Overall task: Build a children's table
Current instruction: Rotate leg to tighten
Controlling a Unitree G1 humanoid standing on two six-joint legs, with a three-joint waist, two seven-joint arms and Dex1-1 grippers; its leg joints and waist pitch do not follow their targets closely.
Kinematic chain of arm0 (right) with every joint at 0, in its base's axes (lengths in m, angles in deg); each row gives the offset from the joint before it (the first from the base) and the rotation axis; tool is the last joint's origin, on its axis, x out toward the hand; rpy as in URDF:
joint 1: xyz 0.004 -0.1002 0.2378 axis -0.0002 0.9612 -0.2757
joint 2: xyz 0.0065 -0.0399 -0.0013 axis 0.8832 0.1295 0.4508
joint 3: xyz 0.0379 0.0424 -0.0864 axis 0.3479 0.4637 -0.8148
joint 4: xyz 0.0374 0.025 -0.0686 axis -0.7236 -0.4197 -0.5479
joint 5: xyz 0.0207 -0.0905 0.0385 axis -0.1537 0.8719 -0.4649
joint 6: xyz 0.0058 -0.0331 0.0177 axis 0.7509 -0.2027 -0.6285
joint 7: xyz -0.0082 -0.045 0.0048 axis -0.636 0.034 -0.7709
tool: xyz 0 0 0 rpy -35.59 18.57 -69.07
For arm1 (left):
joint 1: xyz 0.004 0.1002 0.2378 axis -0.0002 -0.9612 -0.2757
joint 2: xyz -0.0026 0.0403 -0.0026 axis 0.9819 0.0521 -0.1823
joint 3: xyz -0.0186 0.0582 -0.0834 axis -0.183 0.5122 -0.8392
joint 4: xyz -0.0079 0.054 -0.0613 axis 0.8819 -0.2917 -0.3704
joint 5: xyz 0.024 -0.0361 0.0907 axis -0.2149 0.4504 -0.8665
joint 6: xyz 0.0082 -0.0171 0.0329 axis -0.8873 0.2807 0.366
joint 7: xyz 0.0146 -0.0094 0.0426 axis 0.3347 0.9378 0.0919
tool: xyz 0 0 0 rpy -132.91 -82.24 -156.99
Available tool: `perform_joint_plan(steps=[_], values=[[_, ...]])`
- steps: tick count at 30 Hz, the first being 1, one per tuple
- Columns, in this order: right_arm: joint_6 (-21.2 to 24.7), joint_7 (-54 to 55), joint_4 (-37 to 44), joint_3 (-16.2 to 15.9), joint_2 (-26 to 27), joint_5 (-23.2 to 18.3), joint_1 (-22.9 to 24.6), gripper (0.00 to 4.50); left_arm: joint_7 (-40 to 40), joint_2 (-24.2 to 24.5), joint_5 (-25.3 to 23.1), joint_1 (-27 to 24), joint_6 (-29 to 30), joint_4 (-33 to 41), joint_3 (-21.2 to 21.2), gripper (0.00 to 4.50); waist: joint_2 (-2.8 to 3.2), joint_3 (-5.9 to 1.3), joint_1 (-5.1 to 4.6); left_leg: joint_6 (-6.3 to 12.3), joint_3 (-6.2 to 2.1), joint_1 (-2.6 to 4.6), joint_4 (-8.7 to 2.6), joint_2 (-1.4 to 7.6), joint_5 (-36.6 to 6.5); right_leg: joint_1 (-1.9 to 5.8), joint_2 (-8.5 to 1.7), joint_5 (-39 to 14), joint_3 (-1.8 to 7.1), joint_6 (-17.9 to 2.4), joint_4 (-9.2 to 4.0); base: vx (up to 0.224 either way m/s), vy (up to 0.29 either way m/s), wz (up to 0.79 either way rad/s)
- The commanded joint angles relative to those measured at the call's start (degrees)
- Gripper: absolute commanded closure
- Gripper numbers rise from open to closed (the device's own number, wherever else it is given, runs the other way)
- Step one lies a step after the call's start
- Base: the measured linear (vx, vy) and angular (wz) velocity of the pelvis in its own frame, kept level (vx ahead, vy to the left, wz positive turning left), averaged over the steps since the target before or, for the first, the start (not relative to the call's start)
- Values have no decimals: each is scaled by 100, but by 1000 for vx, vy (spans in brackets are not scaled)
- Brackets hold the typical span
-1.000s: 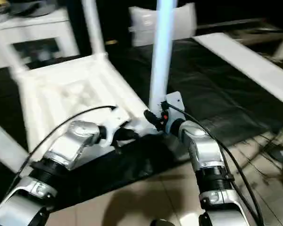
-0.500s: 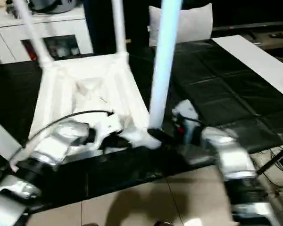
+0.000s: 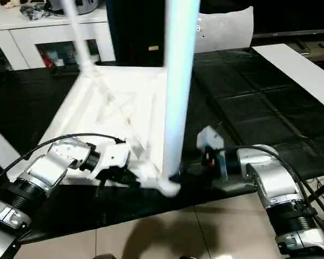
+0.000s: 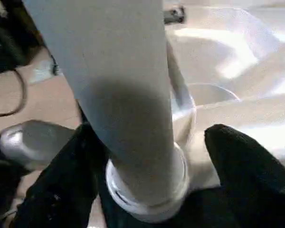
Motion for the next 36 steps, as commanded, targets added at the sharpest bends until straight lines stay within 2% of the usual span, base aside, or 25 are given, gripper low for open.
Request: perform_joint_plan(steps=[1,13,20,21,22,26,27,29,30,32,33,34,35,36], values=[[-10,-200,-21,-105,0,-84,-134,126,330,-44,-19,111,-188,44,307,450,-75,-439,-32,646,-15,-13,-397,281,-223,379,-418,-1881,392,-648,-323,0,0,0],[160,-501,-202,-243,47,-139,-233,235,361,-125,-3,160,-228,-69,295,450,-86,-444,-11,579,-10,-19,-395,264,-210,387,-405,-1977,382,-563,-340,0,0,0],[275,-434,-156,-143,128,-247,-199,252,406,-189,207,100,38,25,180,450,-85,-448,-16,573,-5,-27,-392,261,-177,391,-406,-1983,381,-550,-336,0,0,0],[373,-9,-181,-52,255,-167,-200,253,224,-285,259,91,280,104,92,450,-63,-447,-24,553,-6,-23,-394,266,-165,386,-407,-1973,383,-562,-333,0,0,0],[426,486,-220,12,386,-14,-205,253,-34,-410,284,95,541,161,-2,450,-84,-435,-36,533,-7,-30,-398,258,-196,387,-402,-2037,374,-537,-358,0,0,0],[580,1132,-270,81,556,186,-220,254,-377,-584,312,102,796,211,-119,450,-95,-406,-108,355,3,-9,-403,187,-423,392,-393,-2592,328,-328,-453,0,0,0],[842,1878,-297,212,829,321,-242,254,-745,-814,339,97,999,268,-214,450,-100,-395,-179,334,-6,-46,-404,164,-472,414,-381,-2746,300,-192,-484,0,0,0],[1100,2965,-364,404,1269,519,-290,255,-1284,-1162,319,120,1194,250,-311,450,-90,-389,-293,249,-21,-44,-399,160,-553,400,-366,-2815,265,-129,-523,0,0,0],[1105,3005,-368,411,1286,528,-292,256,-1303,-1175,317,122,1199,247,-313,450,-97,-387,-391,208,-24,-73,-384,125,-602,409,-353,-2867,226,-73,-543,0,0,0],[1144,3403,-406,471,1449,627,-315,256,-1493,-1304,282,141,1243,209,-343,450,-103,-391,-485,211,-31,-88,-370,105,-689,420,-354,-2957,198,8,-563,0,0,0],[1207,4231,-530,662,1852,714,-381,256,-1901,-1568,184,233,1244,-3,-403,450,-108,-387,-585,298,-15,-74,-341,54,-768,389,-330,-3110,170,131,-632,0,0,0],[1220,4616,-587,777,2049,722,-407,256,-2076,-1671,136,286,1209,-110,-422,450,-83,-386,-630,286,-23,-84,-338,58,-769,383,-335,-3114,152,113,-631,0,0,0],[1229,4896,-625,896,2221,678,-416,256,-2252,-1752,85,342,1164,-221,-442,450,-93,-391,-697,276,-43,-96,-329,51,-839,392,-323,-3176,105,181,-662,0,0,0],[1263,5026,-614,994,2335,590,-399,223,-2347,-1779,27,379,1118,-295,-441,450,-86,-392,-720,288,-43,-73,-329,45,-886,381,-314,-3214,92,211,-689,0,0,0]])
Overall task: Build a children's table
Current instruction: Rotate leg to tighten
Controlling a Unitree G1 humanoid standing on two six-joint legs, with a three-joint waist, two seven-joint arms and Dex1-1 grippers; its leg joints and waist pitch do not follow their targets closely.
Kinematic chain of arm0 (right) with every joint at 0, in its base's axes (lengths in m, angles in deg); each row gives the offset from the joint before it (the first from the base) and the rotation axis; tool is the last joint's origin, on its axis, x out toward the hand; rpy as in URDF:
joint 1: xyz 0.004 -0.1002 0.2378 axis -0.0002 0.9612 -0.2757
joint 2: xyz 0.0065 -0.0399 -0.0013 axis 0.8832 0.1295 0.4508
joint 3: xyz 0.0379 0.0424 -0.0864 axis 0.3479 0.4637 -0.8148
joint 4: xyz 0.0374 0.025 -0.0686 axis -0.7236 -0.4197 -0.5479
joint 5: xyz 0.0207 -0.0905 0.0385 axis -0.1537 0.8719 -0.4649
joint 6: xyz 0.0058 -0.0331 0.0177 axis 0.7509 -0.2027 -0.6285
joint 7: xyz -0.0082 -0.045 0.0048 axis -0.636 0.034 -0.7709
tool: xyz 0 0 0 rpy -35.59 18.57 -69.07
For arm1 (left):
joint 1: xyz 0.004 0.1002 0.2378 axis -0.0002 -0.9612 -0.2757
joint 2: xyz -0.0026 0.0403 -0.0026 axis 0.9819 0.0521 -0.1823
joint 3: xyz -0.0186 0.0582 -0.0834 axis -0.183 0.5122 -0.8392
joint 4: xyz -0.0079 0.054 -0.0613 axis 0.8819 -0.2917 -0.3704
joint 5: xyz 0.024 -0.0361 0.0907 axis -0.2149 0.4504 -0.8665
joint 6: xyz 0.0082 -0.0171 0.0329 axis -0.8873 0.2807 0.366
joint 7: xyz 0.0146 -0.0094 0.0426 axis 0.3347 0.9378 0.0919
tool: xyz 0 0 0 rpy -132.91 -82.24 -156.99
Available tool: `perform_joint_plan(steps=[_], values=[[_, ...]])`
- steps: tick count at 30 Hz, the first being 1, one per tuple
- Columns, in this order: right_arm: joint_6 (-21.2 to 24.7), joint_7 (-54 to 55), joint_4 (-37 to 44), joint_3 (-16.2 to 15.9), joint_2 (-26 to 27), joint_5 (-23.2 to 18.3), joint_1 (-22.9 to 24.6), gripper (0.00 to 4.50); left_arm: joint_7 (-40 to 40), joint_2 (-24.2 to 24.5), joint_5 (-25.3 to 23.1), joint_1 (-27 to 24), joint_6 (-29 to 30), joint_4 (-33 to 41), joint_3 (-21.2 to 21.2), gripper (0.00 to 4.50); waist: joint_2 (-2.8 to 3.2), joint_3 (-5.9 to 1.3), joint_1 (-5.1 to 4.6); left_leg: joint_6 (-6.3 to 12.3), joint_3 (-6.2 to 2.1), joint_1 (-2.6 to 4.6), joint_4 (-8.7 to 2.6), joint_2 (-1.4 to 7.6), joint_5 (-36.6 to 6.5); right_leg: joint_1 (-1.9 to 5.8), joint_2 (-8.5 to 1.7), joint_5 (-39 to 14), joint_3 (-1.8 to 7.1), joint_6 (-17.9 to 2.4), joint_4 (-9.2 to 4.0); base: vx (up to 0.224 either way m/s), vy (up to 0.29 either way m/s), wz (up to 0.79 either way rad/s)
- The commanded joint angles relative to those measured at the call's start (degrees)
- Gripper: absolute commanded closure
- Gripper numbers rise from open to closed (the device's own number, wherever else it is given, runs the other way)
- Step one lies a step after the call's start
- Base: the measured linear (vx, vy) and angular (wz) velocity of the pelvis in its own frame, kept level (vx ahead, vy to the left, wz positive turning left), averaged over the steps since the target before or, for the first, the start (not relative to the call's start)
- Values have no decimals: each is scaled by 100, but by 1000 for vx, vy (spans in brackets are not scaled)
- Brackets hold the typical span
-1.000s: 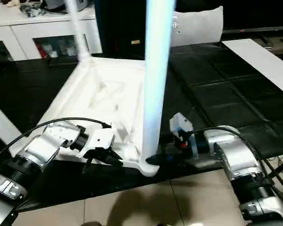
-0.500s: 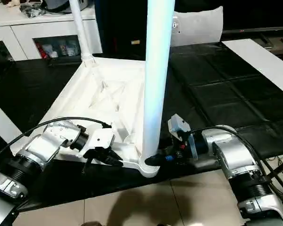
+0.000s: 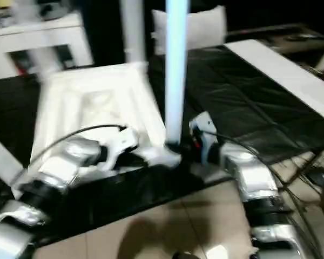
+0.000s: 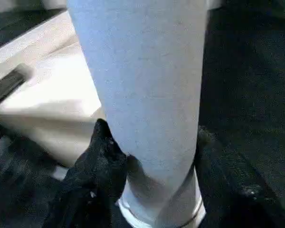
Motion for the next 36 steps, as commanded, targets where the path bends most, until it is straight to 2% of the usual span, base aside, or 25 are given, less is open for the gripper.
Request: perform_joint_plan(steps=[1,4,6,7,9,13,14,18,19,20,21,22,23,24,25,26,27,28,29,30,31,32,34,35,36], values=[[255,569,-309,-68,330,-63,-73,203,320,-493,306,165,-324,280,364,450,-64,-382,19,392,-19,-57,-329,29,-994,368,-343,-3277,141,267,-682,0,0,0],[276,802,-103,121,541,-145,72,179,147,-450,117,228,-549,95,373,450,-51,-390,5,435,-40,-48,-352,62,-974,361,-349,-3166,164,202,-670,0,0,0],[262,855,-8,148,585,-130,133,154,123,-426,75,238,-613,52,369,450,-27,-428,80,465,-46,-19,-373,114,-771,356,-375,-2739,249,-19,-604,0,0,0],[115,851,181,91,482,8,290,145,166,-302,-19,252,-933,-76,366,450,-14,-422,132,541,-73,-69,-404,179,-571,381,-382,-2211,309,-264,-483,0,0,0],[96,793,267,43,375,68,360,132,186,-224,-68,261,-1119,-148,376,450,-21,-440,196,591,-77,-96,-400,182,-418,418,-402,-2005,333,-314,-430,0,0,0],[150,359,672,-46,68,-35,602,97,253,-23,-131,296,-1652,-347,387,450,-31,-441,292,685,-50,-78,-397,197,-246,413,-428,-1768,384,-455,-376,0,0,0],[176,115,882,-96,-51,-137,712,92,234,35,-158,327,-1793,-427,383,450,-81,-426,333,679,-29,-71,-405,206,-305,408,-431,-1895,393,-423,-397,0,0,0],[215,-528,1642,-225,-535,-331,1174,52,-141,199,-260,519,-2130,-856,250,450,-60,-398,458,623,-20,-40,-425,205,-445,397,-417,-2180,397,-208,-446,0,0,0],[104,-547,1744,-204,-612,-311,1252,46,-209,208,-223,558,-2239,-967,160,450,-70,-384,470,552,-9,-52,-434,176,-585,399,-418,-2453,372,-81,-489,0,0,0],[45,-546,1786,-191,-646,-300,1287,46,-237,210,-201,576,-2297,-1023,111,450,-70,-384,470,552,-9,-52,-434,176,-585,399,-418,-2453,372,-81,-489,0,0,0],[-52,-482,1883,-159,-698,-266,1364,20,-229,218,-86,584,-2431,-1091,-25,450,-38,-379,465,469,-7,-50,-428,141,-633,394,-412,-2636,345,27,-522,0,0,0],[-85,-449,1923,-149,-717,-248,1395,12,-219,221,-37,582,-2480,-1108,-79,450,-69,-392,433,446,-7,-74,-423,134,-648,410,-404,-2653,334,83,-538,0,0,0],[-140,-371,1980,-155,-737,-175,1429,12,-205,225,21,566,-2511,-1093,-134,450,-58,-397,429,435,-15,-69,-422,135,-650,401,-409,-2636,332,80,-530,0,0,0],[123,-209,2179,-93,-711,-195,1507,3,-19,219,291,466,-2480,-949,-294,450,-71,-393,401,449,-17,-69,-425,138,-653,395,-399,-2620,328,56,-530,0,0,0],[143,-198,2197,-88,-709,-197,1514,1,3,218,319,454,-2469,-929,-308,423,-71,-398,392,450,-24,-73,-428,144,-625,400,-399,-2569,335,31,-521,0,0,0],[244,-118,2346,-66,-685,-209,1589,0,177,194,592,291,-2269,-649,-456,407,-83,-402,374,476,-29,-82,-426,154,-595,401,-407,-2485,343,-32,-500,0,0,0],[247,-89,2413,-66,-678,-201,1630,0,244,179,719,201,-2148,-489,-526,393,-65,-427,384,480,-41,-93,-429,202,-477,423,-456,-2261,368,-193,-434,0,0,0],[288,5,2598,-45,-637,-231,1748,0,264,149,968,3,-2023,-195,-654,383,-54,-423,393,527,-37,-78,-427,234,-427,383,-453,-2083,385,-343,-421,0,0,0],[291,10,2607,-44,-635,-233,1754,0,264,148,981,-7,-2018,-181,-661,371,-56,-414,385,536,-37,-86,-430,240,-428,385,-444,-2033,388,-386,-407,0,0,0],[338,58,2696,-29,-614,-268,1812,0,228,135,1075,-100,-2029,-55,-704,360,-100,-400,378,562,-31,-83,-442,233,-485,386,-435,-2071,384,-407,-399,0,0,0],[374,114,2836,-31,-566,-313,1911,0,33,90,1212,-292,-2000,241,-827,353,-146,-396,366,570,-20,-91,-441,226,-501,389,-432,-2134,386,-379,-413,0,0,0],[384,136,2891,-38,-547,-334,1952,0,-15,65,1298,-372,-1949,369,-890,347,-115,-377,376,535,-15,-81,-443,233,-568,386,-460,-2309,388,-351,-422,0,0,0],[372,160,2966,-49,-502,-372,2012,0,-122,36,1419,-515,-1839,609,-997,338,-127,-366,359,521,2,-71,-440,210,-639,372,-446,-2520,376,-254,-464,0,0,0],[364,224,3081,-92,-436,-409,2086,0,-368,7,1484,-724,-1605,968,-1155,326,-147,-351,330,474,12,-55,-441,176,-774,351,-408,-2832,352,-45,-531,0,0,0],[363,231,3091,-98,-428,-411,2092,0,-404,4,1484,-748,-1571,1009,-1172,316,-139,-330,320,438,6,-56,-447,178,-823,337,-410,-2951,341,37,-562,0,0,0]])
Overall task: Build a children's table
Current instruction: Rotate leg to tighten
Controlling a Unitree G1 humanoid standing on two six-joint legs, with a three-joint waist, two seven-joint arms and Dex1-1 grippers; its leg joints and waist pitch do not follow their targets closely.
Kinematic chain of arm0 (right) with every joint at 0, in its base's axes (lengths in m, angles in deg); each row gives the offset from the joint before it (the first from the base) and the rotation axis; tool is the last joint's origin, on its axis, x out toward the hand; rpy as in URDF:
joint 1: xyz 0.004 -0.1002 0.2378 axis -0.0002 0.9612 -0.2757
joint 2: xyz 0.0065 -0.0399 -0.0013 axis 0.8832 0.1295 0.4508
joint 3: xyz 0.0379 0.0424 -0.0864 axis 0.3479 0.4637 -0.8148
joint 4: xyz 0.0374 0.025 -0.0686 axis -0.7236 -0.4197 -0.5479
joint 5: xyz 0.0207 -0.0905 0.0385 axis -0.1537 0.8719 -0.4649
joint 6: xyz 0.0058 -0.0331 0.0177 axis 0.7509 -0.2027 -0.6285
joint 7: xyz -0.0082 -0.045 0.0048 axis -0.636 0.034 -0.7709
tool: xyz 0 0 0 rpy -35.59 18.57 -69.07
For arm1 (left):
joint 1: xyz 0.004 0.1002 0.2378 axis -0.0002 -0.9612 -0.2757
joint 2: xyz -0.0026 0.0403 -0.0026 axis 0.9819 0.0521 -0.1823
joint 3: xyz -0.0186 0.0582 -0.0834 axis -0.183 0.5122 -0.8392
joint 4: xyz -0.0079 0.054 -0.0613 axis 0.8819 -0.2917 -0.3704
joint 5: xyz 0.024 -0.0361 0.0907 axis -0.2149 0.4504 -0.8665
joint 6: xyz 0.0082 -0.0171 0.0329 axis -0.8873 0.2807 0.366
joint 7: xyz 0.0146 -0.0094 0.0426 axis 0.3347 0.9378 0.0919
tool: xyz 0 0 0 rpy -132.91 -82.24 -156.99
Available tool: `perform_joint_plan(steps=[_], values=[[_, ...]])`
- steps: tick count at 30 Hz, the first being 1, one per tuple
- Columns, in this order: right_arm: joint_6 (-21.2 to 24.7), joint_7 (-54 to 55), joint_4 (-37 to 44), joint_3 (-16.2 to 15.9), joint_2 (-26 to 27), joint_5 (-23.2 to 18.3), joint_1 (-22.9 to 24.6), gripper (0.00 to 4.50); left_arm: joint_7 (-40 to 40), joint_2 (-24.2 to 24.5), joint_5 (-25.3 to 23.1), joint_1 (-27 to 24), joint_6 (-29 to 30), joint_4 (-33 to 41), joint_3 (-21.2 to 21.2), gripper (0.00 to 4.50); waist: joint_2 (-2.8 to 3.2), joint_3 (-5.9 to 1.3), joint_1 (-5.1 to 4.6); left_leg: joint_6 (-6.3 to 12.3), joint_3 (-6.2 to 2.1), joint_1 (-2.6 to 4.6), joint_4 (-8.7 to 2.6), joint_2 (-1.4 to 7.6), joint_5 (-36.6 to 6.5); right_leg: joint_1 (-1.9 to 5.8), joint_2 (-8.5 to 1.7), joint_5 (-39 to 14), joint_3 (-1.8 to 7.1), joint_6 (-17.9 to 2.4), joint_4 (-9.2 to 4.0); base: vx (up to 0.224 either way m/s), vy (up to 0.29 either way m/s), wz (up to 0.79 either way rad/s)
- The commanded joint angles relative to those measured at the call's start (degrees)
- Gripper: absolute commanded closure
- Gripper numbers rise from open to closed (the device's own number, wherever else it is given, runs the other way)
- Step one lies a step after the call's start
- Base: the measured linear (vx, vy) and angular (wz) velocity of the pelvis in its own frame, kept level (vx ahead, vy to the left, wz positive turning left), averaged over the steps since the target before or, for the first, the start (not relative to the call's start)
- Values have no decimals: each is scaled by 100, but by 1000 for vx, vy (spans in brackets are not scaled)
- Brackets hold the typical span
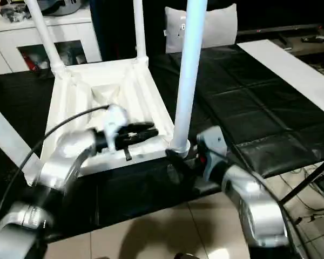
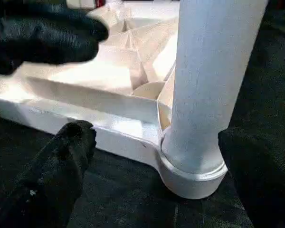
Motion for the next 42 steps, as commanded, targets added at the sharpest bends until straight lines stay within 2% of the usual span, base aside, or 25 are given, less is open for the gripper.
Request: perform_joint_plan(steps=[1,6,7,8,9,10,11,12,13,14,15,16,17,18,19,20,21,22,23,25,26,28,29,36,42], values=[[58,100,194,-39,45,-74,51,0,-358,-2,49,-110,346,467,-183,310,-104,-349,-25,354,-15,-19,-431,197,-870,343,-398,-3008,293,43,-526,0,0,0],[25,226,100,-239,83,134,17,0,-1287,-189,11,-987,1129,1796,-413,296,-105,-320,-73,312,-27,-27,-425,179,-1014,319,-366,-3234,253,225,-593,0,0,0],[-51,247,-3,-315,76,237,-3,0,-1468,-221,-119,-1122,1172,1915,-396,296,-17,-328,-44,487,-377,-334,-552,192,-1161,587,-456,-2875,-18,108,-416,0,0,0],[-93,272,-62,-359,78,299,-13,0,-1583,-236,-194,-1195,1211,1984,-379,296,-1,-315,-107,506,-504,-307,-569,276,-1341,544,-450,-2666,-19,115,-389,4,-17,32],[-243,309,-297,-425,137,359,-66,0,-1779,-303,-256,-1315,1380,2094,-350,296,85,-299,-213,474,-751,-288,-672,449,-1820,554,-383,-2126,-5,-50,-228,7,-45,57],[-243,309,-297,-425,137,359,-66,0,-1779,-303,-256,-1315,1380,2094,-350,296,85,-299,-213,474,-751,-288,-672,449,-1820,554,-383,-2126,-5,-50,-228,7,-45,57],[-575,368,-874,-482,275,440,-244,0,-2215,-458,-412,-1429,1751,2171,-365,296,161,-281,-366,649,-1223,-146,-952,701,-2458,442,-164,-1467,153,-300,315,7,-83,53],[-730,392,-1184,-496,336,478,-359,0,-2376,-547,-380,-1480,1900,2231,-410,296,68,-209,-403,787,-1284,-155,-890,537,-2561,372,-180,-1395,348,-664,357,1,-117,60],[-811,406,-1358,-500,367,499,-428,0,-2459,-598,-343,-1505,1977,2271,-443,296,-147,-202,-315,401,-908,-461,-480,-68,-2260,500,-566,-2386,492,-724,-133,1,-117,60],[-902,407,-1540,-478,405,494,-495,0,-2463,-605,-335,-1513,1949,2287,-439,296,-147,-202,-315,401,-908,-461,-480,-68,-2260,500,-566,-2386,492,-724,-133,-14,-139,56],[-1053,410,-1835,-445,461,474,-603,0,-2477,-603,-325,-1537,1933,2349,-413,296,-424,-194,-116,318,-176,-201,319,-348,-561,314,-783,-5094,647,446,-694,-15,-136,8],[-1228,400,-2239,-437,488,487,-769,0,-2537,-599,-337,-1550,1938,2417,-414,296,-347,-237,1,360,-187,-282,390,-286,-345,389,-927,-5330,752,734,-667,-15,-136,8],[-1368,356,-2543,-454,492,517,-897,0,-2586,-597,-344,-1563,1965,2470,-417,296,-470,-306,123,578,-228,-409,359,-193,-390,488,-1072,-5076,1078,797,-530,-22,-93,-17],[-1600,282,-3001,-506,478,605,-1080,0,-2601,-595,-316,-1591,1885,2516,-447,296,-358,-285,224,681,-366,-430,328,-58,-301,583,-1244,-4316,1188,239,-459,0,0,0],[-1600,282,-3001,-506,478,605,-1080,0,-2601,-595,-316,-1591,1885,2516,-447,296,-302,-284,235,704,-404,-354,235,31,-179,532,-1218,-3904,1126,-194,-456,0,0,0],[-1670,268,-3100,-497,469,620,-1099,0,-2560,-573,-297,-1626,1822,2562,-435,296,-195,-260,229,789,-335,-185,-79,99,80,444,-807,-3106,762,-756,-432,0,0,0],[-1694,192,-2980,-467,395,589,-999,0,-2487,-539,-227,-1673,1890,2623,-435,296,-114,-237,103,839,-344,-87,-333,297,-103,335,-321,-2466,504,-740,-269,0,0,0],[-1759,131,-2934,-442,347,565,-938,0,-2462,-522,-184,-1708,1999,2695,-432,277,-114,-237,103,839,-344,-87,-333,297,-103,335,-321,-2466,504,-740,-269,0,0,0],[-1793,45,-2789,-407,250,533,-827,0,-2386,-481,-134,-1746,2084,2756,-423,277,10,-319,35,689,-460,94,-423,615,-649,350,-323,-1404,529,-688,-147,0,0,0],[-1860,-78,-2601,-373,126,481,-694,0,-2232,-426,-18,-1805,2203,2847,-418,258,-55,-221,19,408,-284,115,-478,475,-1665,324,-372,-1745,591,-830,-266,0,0,0],[-1902,-135,-2553,-365,89,441,-658,0,-2172,-391,36,-1834,2225,2887,-404,248,-119,-193,-2,247,-214,126,-442,311,-2140,346,-417,-2671,562,-675,-377,0,0,0],[-1952,-260,-2423,-364,57,331,-594,0,-2087,-315,95,-1877,2251,2929,-367,240,-97,-185,-19,258,-181,149,-382,213,-2123,314,-468,-3617,519,-316,-520,0,0,0],[-1942,-294,-2358,-373,50,305,-573,0,-2070,-297,102,-1888,2251,2937,-360,222,-103,-197,-69,302,-207,66,-408,221,-1960,378,-473,-3704,487,-138,-549,0,0,0],[-1470,-234,-1391,-463,85,215,-539,0,-1709,-56,369,-2047,2452,3117,-320,164,-128,-206,-199,374,-227,6,-416,204,-1729,364,-468,-3720,444,44,-608,0,0,0],[-1316,-54,-1290,-438,169,195,-911,0,-1229,417,605,-2231,2522,3242,-413,116,-116,-272,-188,498,-231,-35,-460,284,-1152,376,-435,-2618,540,-365,-417,0,0,0]])
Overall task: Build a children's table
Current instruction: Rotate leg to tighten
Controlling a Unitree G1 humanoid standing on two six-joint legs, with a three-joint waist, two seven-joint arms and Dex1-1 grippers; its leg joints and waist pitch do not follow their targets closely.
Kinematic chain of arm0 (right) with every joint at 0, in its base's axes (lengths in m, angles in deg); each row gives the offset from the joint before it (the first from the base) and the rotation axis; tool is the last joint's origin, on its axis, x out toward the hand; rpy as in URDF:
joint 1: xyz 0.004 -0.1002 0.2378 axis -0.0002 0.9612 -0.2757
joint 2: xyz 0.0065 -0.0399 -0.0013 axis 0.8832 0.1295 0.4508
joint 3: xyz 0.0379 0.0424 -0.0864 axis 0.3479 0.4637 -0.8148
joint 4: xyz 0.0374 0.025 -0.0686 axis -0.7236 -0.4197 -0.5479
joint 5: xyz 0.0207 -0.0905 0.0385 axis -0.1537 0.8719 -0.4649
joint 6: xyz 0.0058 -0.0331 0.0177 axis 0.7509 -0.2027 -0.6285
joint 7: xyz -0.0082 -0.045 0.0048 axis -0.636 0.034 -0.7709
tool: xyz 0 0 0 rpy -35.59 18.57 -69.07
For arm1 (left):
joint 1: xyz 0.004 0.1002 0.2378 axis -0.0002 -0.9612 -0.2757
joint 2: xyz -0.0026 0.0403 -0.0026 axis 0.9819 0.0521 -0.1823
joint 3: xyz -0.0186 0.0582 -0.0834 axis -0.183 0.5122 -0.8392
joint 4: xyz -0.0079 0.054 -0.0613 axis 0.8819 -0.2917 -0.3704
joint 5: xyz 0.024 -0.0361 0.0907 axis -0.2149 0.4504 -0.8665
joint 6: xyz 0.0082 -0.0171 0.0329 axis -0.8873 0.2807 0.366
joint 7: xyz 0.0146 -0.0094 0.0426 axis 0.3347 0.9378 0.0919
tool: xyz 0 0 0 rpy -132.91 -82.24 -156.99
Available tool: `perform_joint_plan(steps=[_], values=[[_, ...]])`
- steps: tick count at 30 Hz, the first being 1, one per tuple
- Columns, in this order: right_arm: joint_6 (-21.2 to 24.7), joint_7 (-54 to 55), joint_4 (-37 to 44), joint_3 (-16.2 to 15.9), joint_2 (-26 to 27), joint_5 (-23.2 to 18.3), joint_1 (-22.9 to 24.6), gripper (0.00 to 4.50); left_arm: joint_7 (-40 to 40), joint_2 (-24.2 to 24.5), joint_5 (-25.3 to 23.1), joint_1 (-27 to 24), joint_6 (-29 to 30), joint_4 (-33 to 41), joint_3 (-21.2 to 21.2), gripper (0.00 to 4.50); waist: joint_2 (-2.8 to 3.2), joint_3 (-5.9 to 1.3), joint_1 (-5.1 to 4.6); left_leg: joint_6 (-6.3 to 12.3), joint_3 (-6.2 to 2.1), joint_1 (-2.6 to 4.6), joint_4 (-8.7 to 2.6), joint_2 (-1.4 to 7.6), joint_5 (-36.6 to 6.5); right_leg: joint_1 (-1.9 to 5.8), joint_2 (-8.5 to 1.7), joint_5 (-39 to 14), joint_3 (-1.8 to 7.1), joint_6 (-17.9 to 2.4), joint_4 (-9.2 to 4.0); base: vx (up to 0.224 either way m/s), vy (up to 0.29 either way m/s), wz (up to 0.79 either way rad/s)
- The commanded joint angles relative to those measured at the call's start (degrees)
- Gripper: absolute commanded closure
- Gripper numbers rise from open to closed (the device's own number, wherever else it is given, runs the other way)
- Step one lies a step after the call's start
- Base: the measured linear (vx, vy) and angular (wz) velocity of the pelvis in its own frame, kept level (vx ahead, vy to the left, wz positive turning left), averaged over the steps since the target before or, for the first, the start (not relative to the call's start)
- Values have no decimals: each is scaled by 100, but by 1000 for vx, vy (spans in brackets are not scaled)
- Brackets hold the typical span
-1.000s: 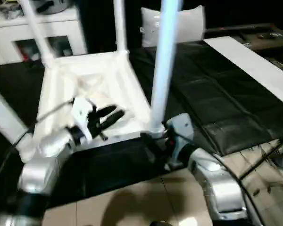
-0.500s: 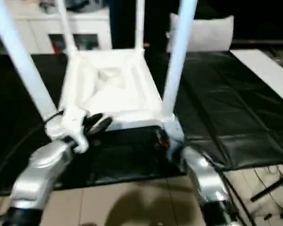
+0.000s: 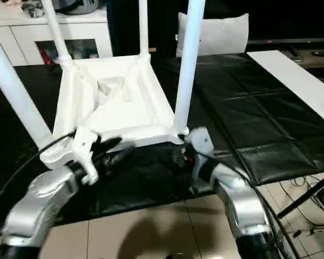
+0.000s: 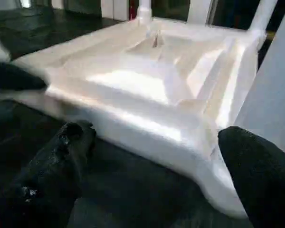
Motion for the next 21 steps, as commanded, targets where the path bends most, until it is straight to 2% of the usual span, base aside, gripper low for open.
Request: perform_joint_plan(steps=[1,2,4,5,6,8,9,10,12,13,14,15,18,20,21], values=[[82,58,48,17,37,-66,-200,0,187,179,65,-70,64,156,-107,113,24,-344,50,405,-181,-11,-527,437,-850,233,-630,-2073,467,-448,-443,0,0,0],[68,70,-16,26,54,-47,-290,0,253,290,69,-119,67,162,-149,111,13,-350,51,457,-173,-60,-520,427,-613,264,-631,-1756,485,-598,-370,53,-16,3],[-5,153,-240,108,108,-23,-479,0,460,571,149,-283,71,210,-279,94,29,-369,90,525,-144,-41,-497,425,-288,265,-626,-1350,504,-750,-306,52,-22,1],[-55,226,-371,154,127,4,-558,0,576,694,227,-381,110,253,-367,79,12,-377,109,561,-133,-51,-491,415,-108,285,-646,-1167,514,-832,-260,0,0,0],[-128,306,-563,229,131,14,-673,0,798,910,320,-523,170,330,-427,73,-27,-367,109,597,-109,-47,-491,402,-54,285,-625,-1151,512,-839,-270,0,0,0],[-146,364,-653,297,118,7,-731,0,897,1016,356,-609,195,384,-465,63,-4,-371,151,631,-115,-28,-498,425,83,284,-627,-1056,519,-874,-230,0,0,0],[-162,514,-833,444,65,7,-847,0,1063,1231,475,-776,254,494,-575,48,-20,-368,172,626,-110,-6,-504,447,100,273,-623,-1066,519,-888,-223,0,0,0],[-172,584,-915,512,32,13,-896,0,1129,1316,528,-848,285,544,-634,34,-6,-345,195,588,-108,9,-529,455,5,263,-608,-1224,517,-889,-236,0,0,0],[-187,697,-1064,650,-48,18,-967,0,1233,1453,668,-964,381,656,-774,30,-22,-322,235,466,-72,54,-533,447,-234,240,-605,-1517,529,-824,-289,0,0,0],[-222,855,-1273,842,-181,47,-1034,0,1377,1643,881,-1131,495,808,-998,27,1,-323,262,372,-92,41,-556,456,-299,263,-621,-1601,530,-821,-270,0,0,0],[-222,855,-1273,842,-181,47,-1034,0,1377,1643,881,-1131,495,808,-998,19,1,-323,262,372,-92,41,-556,456,-299,263,-621,-1601,530,-821,-270,0,0,0],[-242,956,-1388,933,-253,80,-1063,0,1438,1719,979,-1230,514,867,-1128,8,-2,-313,268,278,-75,79,-559,456,-444,230,-598,-1643,539,-792,-288,0,0,0],[-372,1230,-1707,1081,-394,181,-1129,0,1581,1819,1294,-1444,555,905,-1456,8,28,-305,315,177,-53,102,-568,440,-579,221,-595,-1702,552,-809,-299,0,0,0],[-430,1351,-1878,1183,-485,213,-1130,0,1584,1876,1293,-1489,323,720,-1697,8,7,-297,310,176,-48,86,-575,427,-638,239,-590,-1770,551,-769,-327,0,0,0],[-451,1380,-1933,1207,-518,220,-1120,0,1556,1901,1257,-1480,195,610,-1786,8,-4,-281,300,191,-49,87,-576,398,-746,249,-579,-1944,540,-687,-360,0,0,0]])
